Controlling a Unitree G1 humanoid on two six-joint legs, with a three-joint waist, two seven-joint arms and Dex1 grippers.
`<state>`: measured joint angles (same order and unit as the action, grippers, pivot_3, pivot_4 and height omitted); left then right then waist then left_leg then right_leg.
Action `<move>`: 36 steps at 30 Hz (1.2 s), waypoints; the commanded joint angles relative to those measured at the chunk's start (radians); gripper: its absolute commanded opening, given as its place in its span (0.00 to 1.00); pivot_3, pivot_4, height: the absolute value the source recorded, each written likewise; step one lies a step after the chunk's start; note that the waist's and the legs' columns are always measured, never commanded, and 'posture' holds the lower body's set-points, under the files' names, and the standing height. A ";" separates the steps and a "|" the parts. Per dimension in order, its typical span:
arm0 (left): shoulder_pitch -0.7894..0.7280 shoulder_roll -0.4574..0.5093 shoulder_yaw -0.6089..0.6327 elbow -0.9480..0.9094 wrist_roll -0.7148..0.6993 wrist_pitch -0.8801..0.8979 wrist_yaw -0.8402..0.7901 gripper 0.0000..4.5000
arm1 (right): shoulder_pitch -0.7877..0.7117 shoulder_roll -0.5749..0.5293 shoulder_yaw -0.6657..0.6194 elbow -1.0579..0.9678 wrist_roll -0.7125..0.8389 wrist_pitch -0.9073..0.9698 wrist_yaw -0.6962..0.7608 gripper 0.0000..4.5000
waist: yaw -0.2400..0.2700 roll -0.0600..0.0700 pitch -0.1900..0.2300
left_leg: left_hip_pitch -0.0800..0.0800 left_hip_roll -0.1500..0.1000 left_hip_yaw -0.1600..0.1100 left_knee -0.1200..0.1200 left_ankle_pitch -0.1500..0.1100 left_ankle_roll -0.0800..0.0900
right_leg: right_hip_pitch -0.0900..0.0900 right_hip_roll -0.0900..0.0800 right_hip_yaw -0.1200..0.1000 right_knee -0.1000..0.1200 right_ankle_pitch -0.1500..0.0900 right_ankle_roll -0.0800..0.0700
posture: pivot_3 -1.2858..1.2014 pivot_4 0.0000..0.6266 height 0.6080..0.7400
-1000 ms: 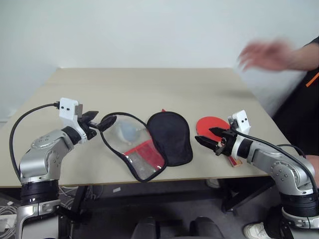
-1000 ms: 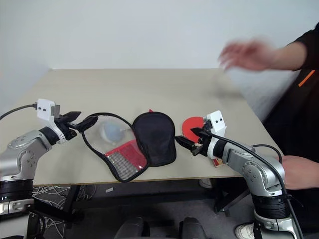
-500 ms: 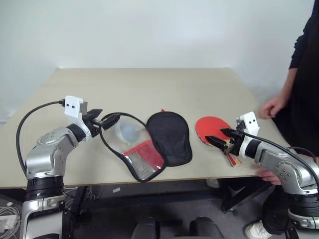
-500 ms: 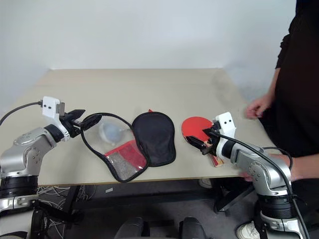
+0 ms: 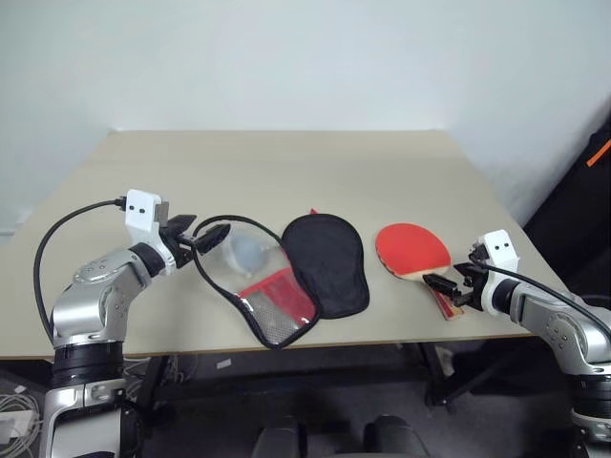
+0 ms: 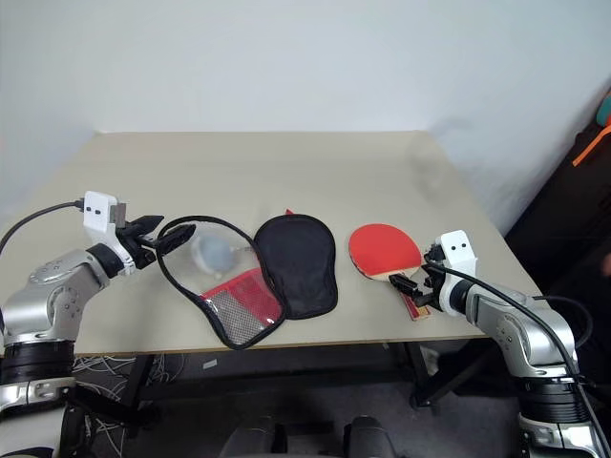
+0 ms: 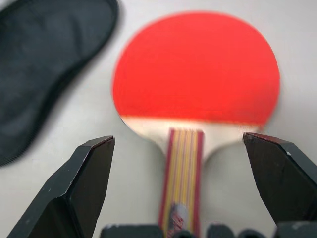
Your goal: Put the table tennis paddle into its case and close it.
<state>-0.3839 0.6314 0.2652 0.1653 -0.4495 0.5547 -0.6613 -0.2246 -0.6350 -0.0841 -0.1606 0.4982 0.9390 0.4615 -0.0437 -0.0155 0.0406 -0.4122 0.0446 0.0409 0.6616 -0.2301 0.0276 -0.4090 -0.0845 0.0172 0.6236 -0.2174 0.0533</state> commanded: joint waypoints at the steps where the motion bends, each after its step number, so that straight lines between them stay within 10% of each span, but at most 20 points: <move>1: -0.012 0.007 0.026 -0.049 -0.016 -0.021 -0.009 0.99 | -0.020 -0.005 0.005 0.019 -0.035 0.000 -0.004 1.00 | 0.000 0.000 0.000 | 0.000 0.000 0.000 0.000 0.000 0.000 | 0.000 0.000 0.000 0.000 0.000 0.000 | 0.52 0.00 1.00; 13: 0.004 0.048 0.042 -0.049 -0.020 -0.024 -0.065 0.99 | -0.056 0.079 0.060 0.101 -0.103 -0.006 -0.030 1.00 | 0.000 0.000 0.000 | 0.000 0.000 0.000 0.000 0.000 0.000 | 0.000 0.000 0.000 0.000 0.000 0.000 | 0.52 0.00 1.00; 23: 0.017 0.027 0.040 -0.070 -0.020 -0.025 -0.051 1.00 | -0.080 0.138 0.052 0.135 -0.145 -0.006 -0.061 0.26 | -0.006 -0.002 -0.001 | 0.001 0.001 0.000 0.000 0.000 0.000 | 0.001 0.001 0.000 0.001 0.000 0.000 | 0.52 0.00 1.00; 36: 0.005 0.022 0.032 -0.052 -0.009 -0.040 -0.051 1.00 | -0.226 0.342 -0.030 0.022 -0.060 0.041 -0.137 0.25 | -0.007 0.001 0.001 | 0.000 0.002 0.000 -0.001 0.001 -0.001 | -0.002 0.002 0.001 0.001 0.004 -0.005 | 0.52 0.00 1.00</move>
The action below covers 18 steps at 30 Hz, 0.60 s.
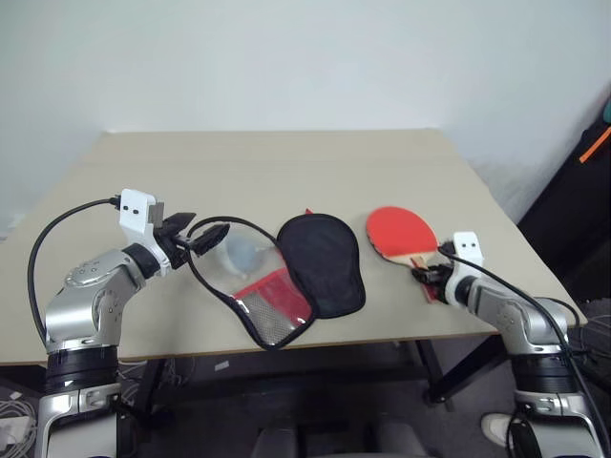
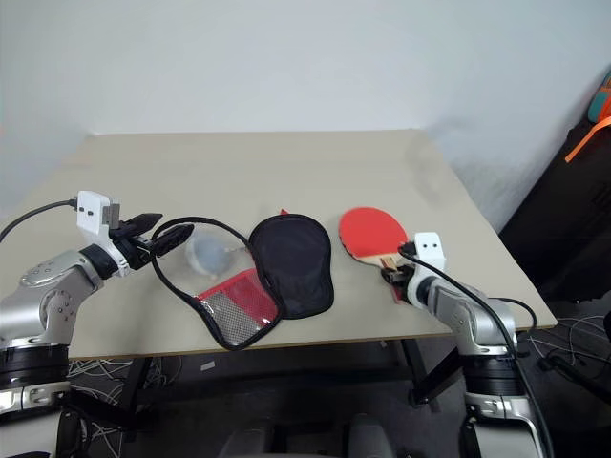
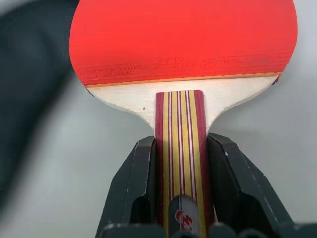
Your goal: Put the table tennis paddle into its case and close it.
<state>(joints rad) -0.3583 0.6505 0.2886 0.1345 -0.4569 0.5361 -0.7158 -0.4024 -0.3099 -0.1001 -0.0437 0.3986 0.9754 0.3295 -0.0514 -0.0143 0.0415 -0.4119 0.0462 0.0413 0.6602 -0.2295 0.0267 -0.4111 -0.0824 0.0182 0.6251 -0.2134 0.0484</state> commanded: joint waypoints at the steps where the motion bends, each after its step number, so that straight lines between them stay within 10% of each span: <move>1: -0.023 0.002 0.008 -0.019 -0.001 -0.022 0.003 1.00 | -0.063 0.045 0.002 -0.110 0.044 0.018 -0.014 0.25 | 0.001 0.000 0.000 | 0.000 0.000 0.000 0.000 0.000 0.000 | 0.000 0.000 0.000 0.000 0.000 0.000 | 0.52 0.00 1.00; 18: -0.020 -0.003 0.010 -0.034 -0.001 -0.011 0.012 1.00 | -0.084 0.281 0.245 -0.013 -0.081 0.051 -0.149 0.25 | 0.001 0.000 0.000 | -0.001 0.000 0.000 0.000 0.000 -0.001 | 0.000 -0.001 -0.002 0.000 0.000 0.000 | 0.52 0.00 1.00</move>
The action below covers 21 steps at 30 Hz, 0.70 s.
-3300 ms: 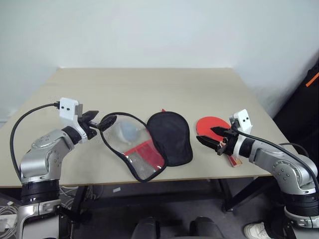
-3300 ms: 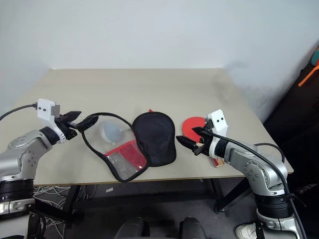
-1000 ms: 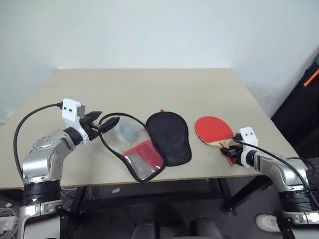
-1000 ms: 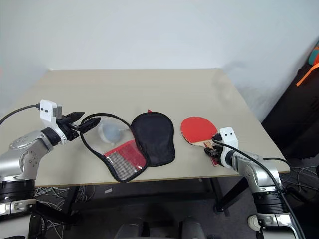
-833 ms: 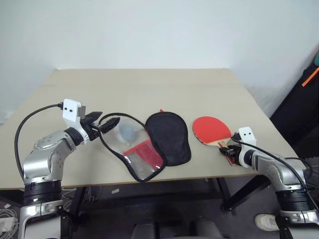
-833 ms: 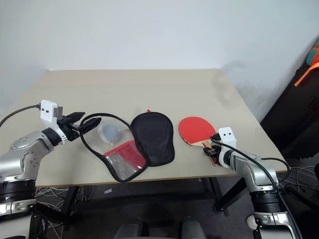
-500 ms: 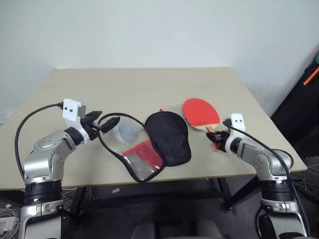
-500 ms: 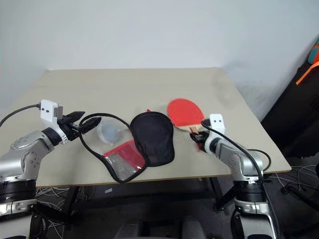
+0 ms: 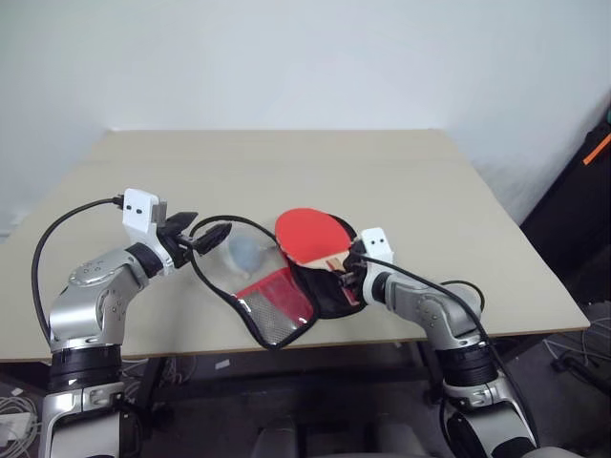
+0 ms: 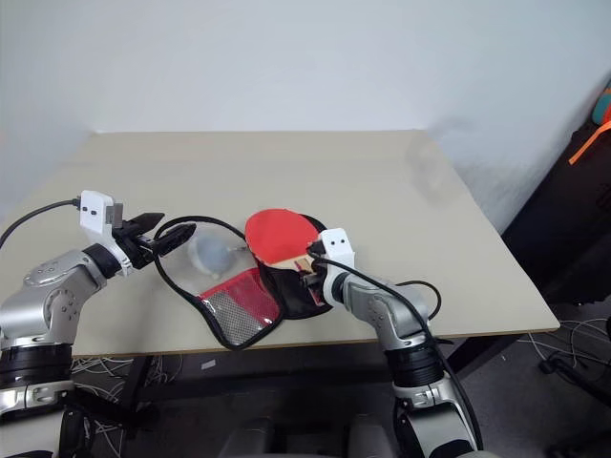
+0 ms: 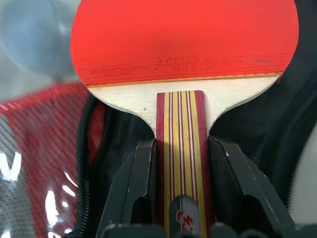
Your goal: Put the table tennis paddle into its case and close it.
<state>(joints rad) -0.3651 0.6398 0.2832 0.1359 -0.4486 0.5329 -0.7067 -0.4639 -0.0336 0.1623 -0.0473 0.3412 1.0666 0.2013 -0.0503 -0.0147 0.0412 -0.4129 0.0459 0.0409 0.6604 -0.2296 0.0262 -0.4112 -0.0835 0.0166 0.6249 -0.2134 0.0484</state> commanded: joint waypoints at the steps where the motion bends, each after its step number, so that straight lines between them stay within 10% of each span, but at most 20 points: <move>1: -0.011 0.009 0.017 -0.038 -0.010 -0.007 0.004 1.00 | -0.023 0.007 -0.021 0.002 -0.030 -0.043 -0.026 0.25 | 0.000 0.000 0.000 | 0.000 0.000 0.000 0.000 0.000 0.000 | 0.000 0.000 0.000 0.000 0.000 0.000 | 0.52 0.00 1.00; 21: -0.005 0.010 0.026 -0.051 -0.014 0.000 0.020 1.00 | -0.066 0.036 -0.036 0.130 -0.101 -0.114 -0.070 0.25 | 0.000 0.000 0.000 | 0.000 0.000 0.000 0.000 -0.001 -0.002 | 0.000 0.000 0.000 0.000 0.000 0.000 | 0.52 0.00 1.00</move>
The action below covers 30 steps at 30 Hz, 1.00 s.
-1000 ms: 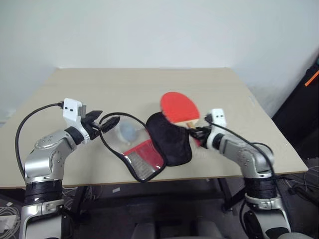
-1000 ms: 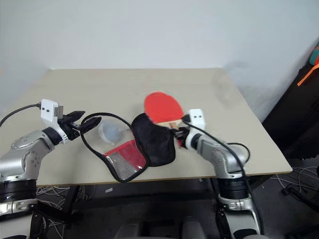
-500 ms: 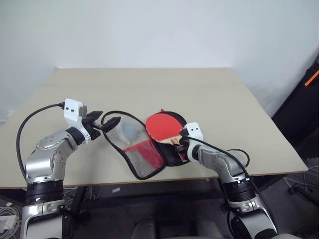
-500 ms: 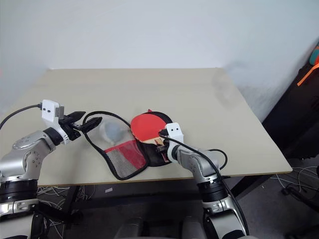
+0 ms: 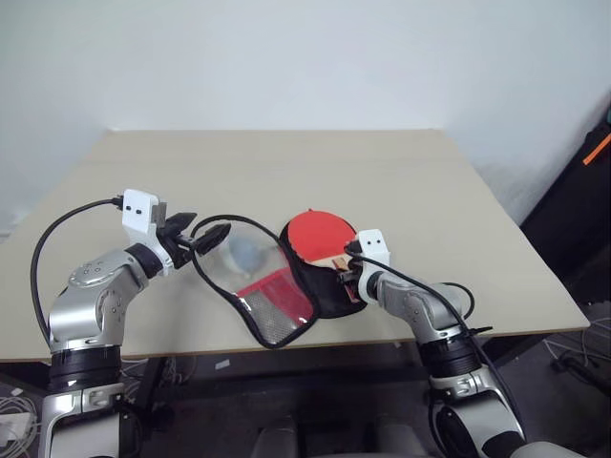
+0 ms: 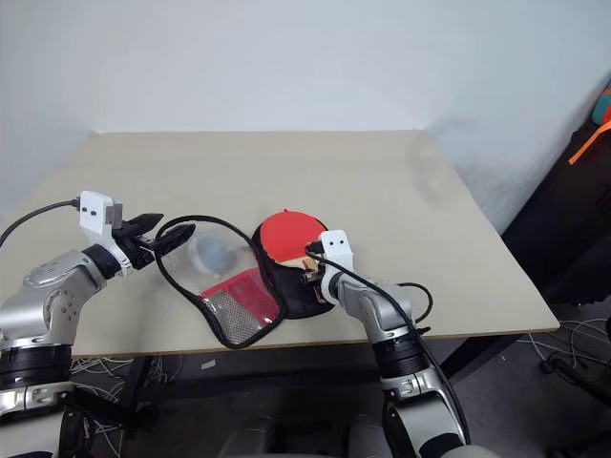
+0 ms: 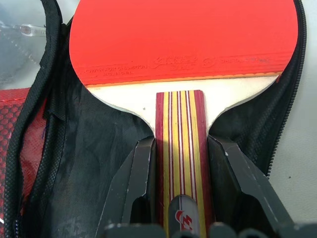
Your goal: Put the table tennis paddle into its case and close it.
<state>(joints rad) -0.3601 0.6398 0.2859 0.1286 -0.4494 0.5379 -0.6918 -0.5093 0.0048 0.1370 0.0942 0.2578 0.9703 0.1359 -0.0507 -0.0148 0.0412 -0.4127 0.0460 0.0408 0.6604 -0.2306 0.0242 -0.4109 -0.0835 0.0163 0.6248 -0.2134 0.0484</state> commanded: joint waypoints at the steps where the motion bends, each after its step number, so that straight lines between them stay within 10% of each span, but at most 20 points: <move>1: -0.009 0.011 0.024 -0.044 -0.013 -0.005 0.006 1.00 | -0.017 -0.002 -0.010 -0.013 -0.019 -0.015 -0.004 0.25 | 0.000 0.000 0.000 | 0.000 0.000 0.000 0.000 0.000 0.000 | 0.000 0.000 0.000 0.000 0.000 0.000 | 0.52 0.00 1.00; 7: -0.006 0.012 0.028 -0.049 -0.013 -0.002 0.010 1.00 | -0.006 -0.007 0.002 -0.034 -0.017 0.010 0.005 0.25 | 0.000 0.000 0.000 | 0.000 0.000 0.000 0.000 0.000 0.000 | 0.000 0.000 0.000 0.000 0.000 0.000 | 0.52 0.00 1.00; 17: -0.004 0.027 0.037 -0.046 -0.014 -0.002 0.002 1.00 | 0.001 -0.020 -0.046 -0.249 0.084 0.142 0.076 1.00 | 0.000 0.000 0.000 | 0.000 0.000 0.000 0.000 0.000 -0.001 | 0.000 0.000 0.000 0.000 0.000 0.000 | 0.52 0.00 1.00; 30: -0.015 0.197 0.110 -0.005 -0.043 0.023 -0.094 1.00 | -0.089 -0.485 -0.292 -0.400 0.389 0.239 0.482 1.00 | -0.001 0.001 0.001 | 0.001 0.000 0.000 -0.001 -0.001 -0.002 | 0.000 0.000 -0.001 -0.001 -0.003 0.002 | 0.52 0.00 1.00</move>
<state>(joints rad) -0.3657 0.8169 0.3649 0.1049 -0.4916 0.5869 -0.7756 -0.5652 -0.4579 -0.1260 -0.3027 0.6213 1.2448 0.5741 -0.0517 -0.0135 0.0418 -0.4117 0.0462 0.0413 0.6592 -0.2318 0.0223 -0.4113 -0.0839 0.0159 0.6242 -0.2175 0.0506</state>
